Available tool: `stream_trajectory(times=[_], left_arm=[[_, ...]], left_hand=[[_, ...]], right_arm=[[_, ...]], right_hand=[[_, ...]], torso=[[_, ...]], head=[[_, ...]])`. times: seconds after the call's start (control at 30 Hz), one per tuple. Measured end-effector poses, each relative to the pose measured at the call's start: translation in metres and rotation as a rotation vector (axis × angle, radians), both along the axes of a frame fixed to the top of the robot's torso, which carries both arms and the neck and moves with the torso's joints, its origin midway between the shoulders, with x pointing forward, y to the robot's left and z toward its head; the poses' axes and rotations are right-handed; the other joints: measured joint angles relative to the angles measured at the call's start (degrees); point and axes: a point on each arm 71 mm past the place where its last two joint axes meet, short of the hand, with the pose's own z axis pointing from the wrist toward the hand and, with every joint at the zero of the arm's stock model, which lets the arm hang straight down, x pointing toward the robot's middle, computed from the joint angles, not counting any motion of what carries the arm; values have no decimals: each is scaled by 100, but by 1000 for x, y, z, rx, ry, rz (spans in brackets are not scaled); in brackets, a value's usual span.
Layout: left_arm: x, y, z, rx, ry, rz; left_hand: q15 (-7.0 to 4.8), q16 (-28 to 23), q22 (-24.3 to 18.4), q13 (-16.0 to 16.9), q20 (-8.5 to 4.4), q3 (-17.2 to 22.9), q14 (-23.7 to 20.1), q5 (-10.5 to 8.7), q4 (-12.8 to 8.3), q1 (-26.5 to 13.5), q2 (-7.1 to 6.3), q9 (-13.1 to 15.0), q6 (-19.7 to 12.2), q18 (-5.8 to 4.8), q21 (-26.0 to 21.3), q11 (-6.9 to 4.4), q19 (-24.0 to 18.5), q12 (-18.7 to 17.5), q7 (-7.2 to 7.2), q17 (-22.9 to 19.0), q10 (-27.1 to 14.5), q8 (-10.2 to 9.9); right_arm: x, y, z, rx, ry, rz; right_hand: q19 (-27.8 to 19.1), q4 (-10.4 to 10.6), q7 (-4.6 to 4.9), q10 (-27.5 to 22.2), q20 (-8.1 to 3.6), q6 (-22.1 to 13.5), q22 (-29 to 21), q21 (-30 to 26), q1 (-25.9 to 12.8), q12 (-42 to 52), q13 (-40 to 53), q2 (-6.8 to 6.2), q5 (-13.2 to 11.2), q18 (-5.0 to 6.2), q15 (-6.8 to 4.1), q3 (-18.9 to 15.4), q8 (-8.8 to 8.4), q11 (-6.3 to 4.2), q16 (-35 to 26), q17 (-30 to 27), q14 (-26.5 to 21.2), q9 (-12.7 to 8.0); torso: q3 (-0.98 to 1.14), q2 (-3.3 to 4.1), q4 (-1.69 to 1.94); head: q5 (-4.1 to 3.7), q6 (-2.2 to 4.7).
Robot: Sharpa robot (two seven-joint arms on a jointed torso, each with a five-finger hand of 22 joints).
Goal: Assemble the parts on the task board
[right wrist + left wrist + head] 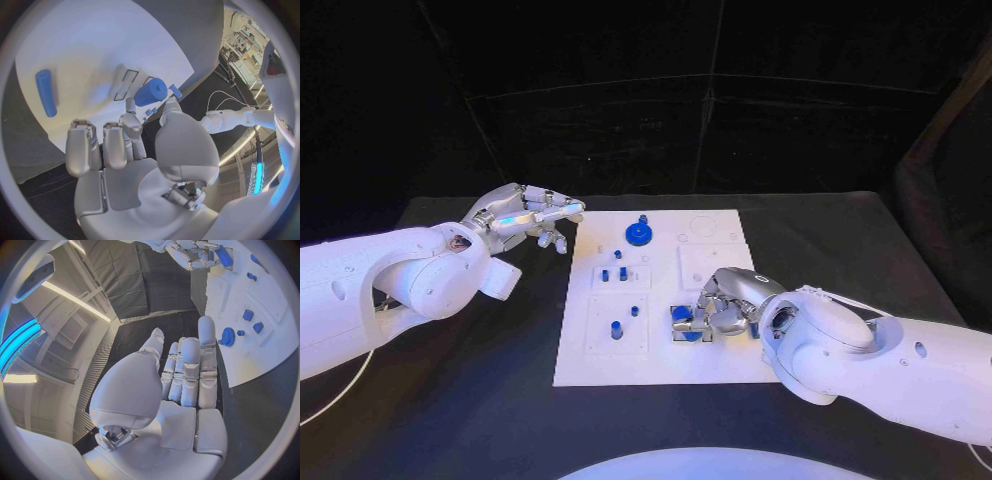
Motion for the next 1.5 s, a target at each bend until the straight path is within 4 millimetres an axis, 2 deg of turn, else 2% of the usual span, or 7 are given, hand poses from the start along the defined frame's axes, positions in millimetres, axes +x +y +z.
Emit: stream_trajectory(times=[0.17, 0.4, 0.57, 0.8, 1.0, 1.17, 1.5], left_arm=[[0, 0, 0, 0, 1, 0], [0, 1, 0, 1, 1, 1], [0, 1, 0, 1, 1, 1], [1, 1, 0, 2, 2, 2], [1, 1, 0, 2, 3, 2], [1, 2, 0, 2, 3, 2], [0, 3, 0, 2, 4, 4]], left_hand=[[0, 0, 0, 0, 0, 0, 0, 0, 0, 0, 0, 0, 0, 0, 0, 0, 0, 0, 0, 0, 0, 0], [0, 0, 0, 1, 0, 0, 0, 0, 0, 0, 0, 0, 0, 0, 0, 0, 0, 0, 0, 0, 0, 0], [0, 0, 1, 1, 0, 0, 0, 0, 0, 0, 0, 0, 0, 0, 0, 0, 0, 0, 0, 0, 0, 0], [0, 0, 1, 1, 0, 0, 0, 0, 0, 0, 0, 0, 0, 0, 0, 0, 0, 0, 0, 0, 0, 0], [0, 0, 1, 2, 0, 0, 0, 0, 0, 0, 0, 0, 0, 0, 0, 0, 0, 0, 0, 0, 0, 0], [0, 0, 1, 2, 0, 0, 0, 0, 0, 0, 0, 0, 0, 0, 0, 0, 0, 0, 0, 0, 0, 0], [0, 0, -5, -5, 16, 0, 0, 0, 0, 0, 0, 0, -42, -1, 0, 0, -16, 0, 0, -12, 0, 0]], right_arm=[[-1, 1, 1, -11, -12, 13], [-5, 4, 4, -17, -18, 37], [-7, 3, 4, -26, -13, 47], [-7, 3, 4, -37, -13, 57], [-6, 2, 4, -46, -18, 59], [-8, -8, 6, -38, -27, 50], [-15, -67, 15, 11, -18, -41]], right_hand=[[0, -1, 0, 0, 0, 0, 0, -3, -10, 0, 7, -9, 31, 0, 0, 110, 0, 0, -16, 28, 0, 25], [0, -123, 0, 26, 0, 0, 0, 24, 613, 100, 166, 344, 494, 0, 1, 326, 0, -22, 13, 112, 0, 95], [22, -277, -21, 75, -22, 21, 0, 45, 1070, 134, 247, 481, 573, 0, 1, 382, 0, -31, 35, 140, 0, 135], [34, -541, -42, 95, -34, 42, 0, 45, 1565, 156, 305, 662, 239, 1, 1, 485, 0, -51, 35, 160, 0, 174], [42, -560, -42, 107, -41, 42, 0, 45, 1582, 156, 308, 667, 139, 0, 1, 444, 0, -39, 35, 158, 0, 180], [28, -364, 11, 92, -27, -12, 0, 21, 1300, 44, 206, 480, 304, 1, 1, 201, -68, -7, 33, 97, 0, 181], [-42, -370, 110, -19, 42, -279, 0, -42, 1468, -93, 105, 634, 564, 0, 44, 93, -298, 104, -32, 45, 1, 112]], torso=[[-1, -1, 0], [0, -1, -3], [1, -1, -6], [1, -1, -6], [-2, -1, 2], [-2, -1, 2], [-6, -10, -7]], head=[[0, -6], [5, -7], [8, -10], [-12, -18], [-20, -27], [-9, -30], [-76, 15]])
